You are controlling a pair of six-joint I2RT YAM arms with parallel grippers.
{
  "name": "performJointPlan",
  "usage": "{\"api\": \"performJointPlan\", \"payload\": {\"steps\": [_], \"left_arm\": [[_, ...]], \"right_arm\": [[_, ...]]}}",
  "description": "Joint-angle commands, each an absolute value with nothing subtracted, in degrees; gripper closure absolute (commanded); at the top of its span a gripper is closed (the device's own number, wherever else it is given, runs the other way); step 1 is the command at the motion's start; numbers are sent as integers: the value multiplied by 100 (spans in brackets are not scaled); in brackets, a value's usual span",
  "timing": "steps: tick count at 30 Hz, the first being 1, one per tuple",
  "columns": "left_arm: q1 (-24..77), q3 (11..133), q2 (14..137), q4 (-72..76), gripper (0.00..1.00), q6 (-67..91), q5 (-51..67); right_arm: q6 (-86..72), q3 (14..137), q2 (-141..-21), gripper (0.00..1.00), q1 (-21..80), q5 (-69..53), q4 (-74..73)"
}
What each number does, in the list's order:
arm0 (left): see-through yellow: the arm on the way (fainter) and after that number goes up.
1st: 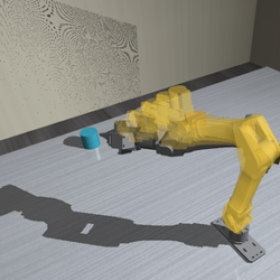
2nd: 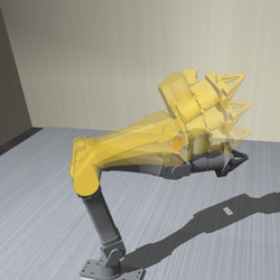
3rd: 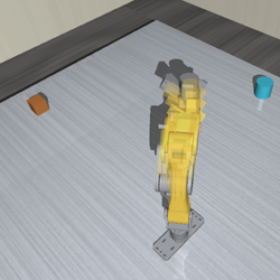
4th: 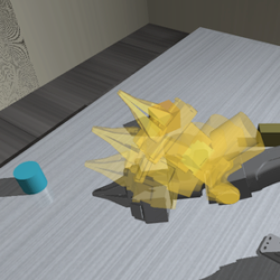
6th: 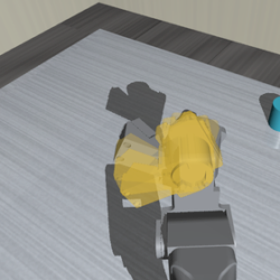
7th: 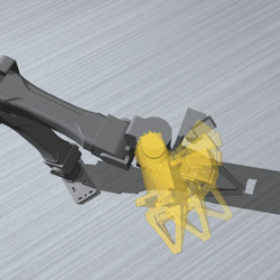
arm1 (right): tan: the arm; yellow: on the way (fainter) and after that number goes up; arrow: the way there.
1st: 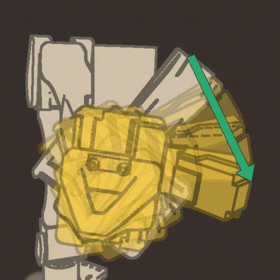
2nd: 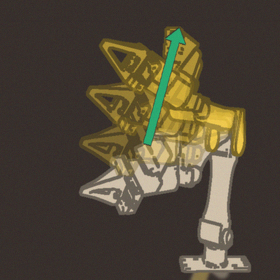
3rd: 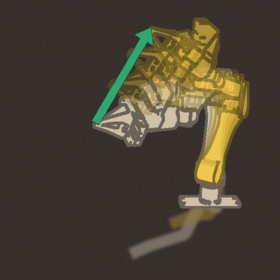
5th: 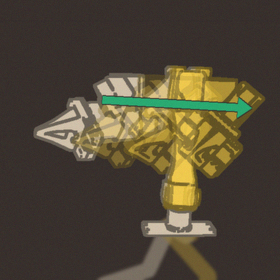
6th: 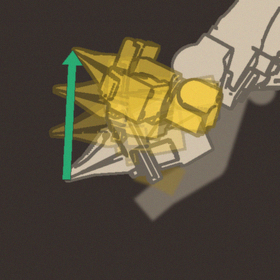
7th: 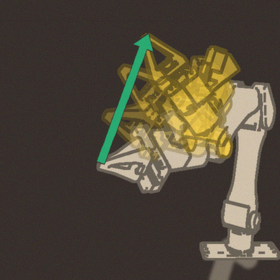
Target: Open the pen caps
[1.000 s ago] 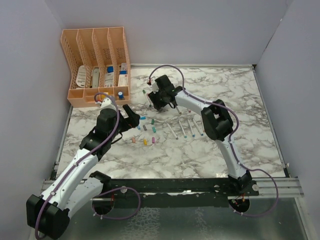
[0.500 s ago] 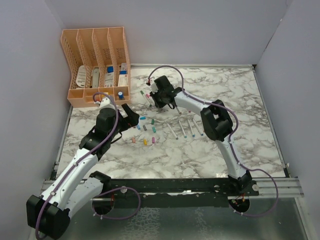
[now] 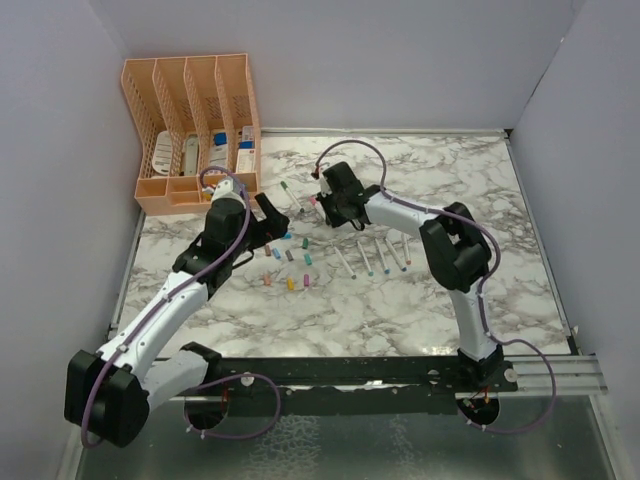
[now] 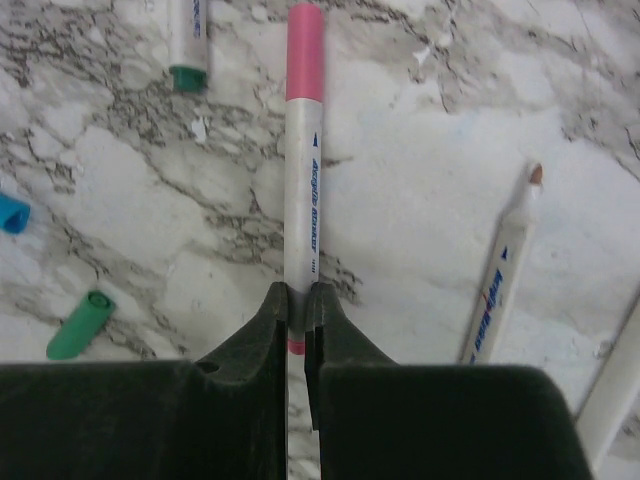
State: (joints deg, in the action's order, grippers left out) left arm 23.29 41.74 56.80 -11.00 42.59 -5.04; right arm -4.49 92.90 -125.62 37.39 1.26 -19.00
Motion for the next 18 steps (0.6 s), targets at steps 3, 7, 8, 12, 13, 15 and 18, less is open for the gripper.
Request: {"api": "performJointPlan", "payload": {"steps": [3, 7, 8, 12, 13, 15, 18], "left_arm": [[2301, 4639, 6730, 5, 2, 4394, 309], [2294, 5045, 7543, 474, 3, 4681, 789], [2294, 5160, 7735, 589, 3, 4779, 925], [2290, 5520, 8257, 1125, 4, 5211, 1285], [2289, 5578, 8345, 1239, 4, 5317, 1333], [2285, 5709, 8492, 1396, 4, 5473, 1373], [2285, 5847, 8659, 1597, 5, 5678, 1424]], "right_arm": [[-512, 8501, -11119, 99, 3700, 210, -1878], [-500, 8049, -10385, 99, 3707, -79, -1859], [-513, 7948, -10216, 99, 3704, -127, -1863], [-601, 7684, -9673, 99, 3716, -392, -1897], [-630, 7637, -9567, 99, 3713, -441, -1898], [-675, 7564, -9387, 99, 3718, -540, -1890], [-718, 7510, -9204, 99, 3725, -679, -1905]]}}
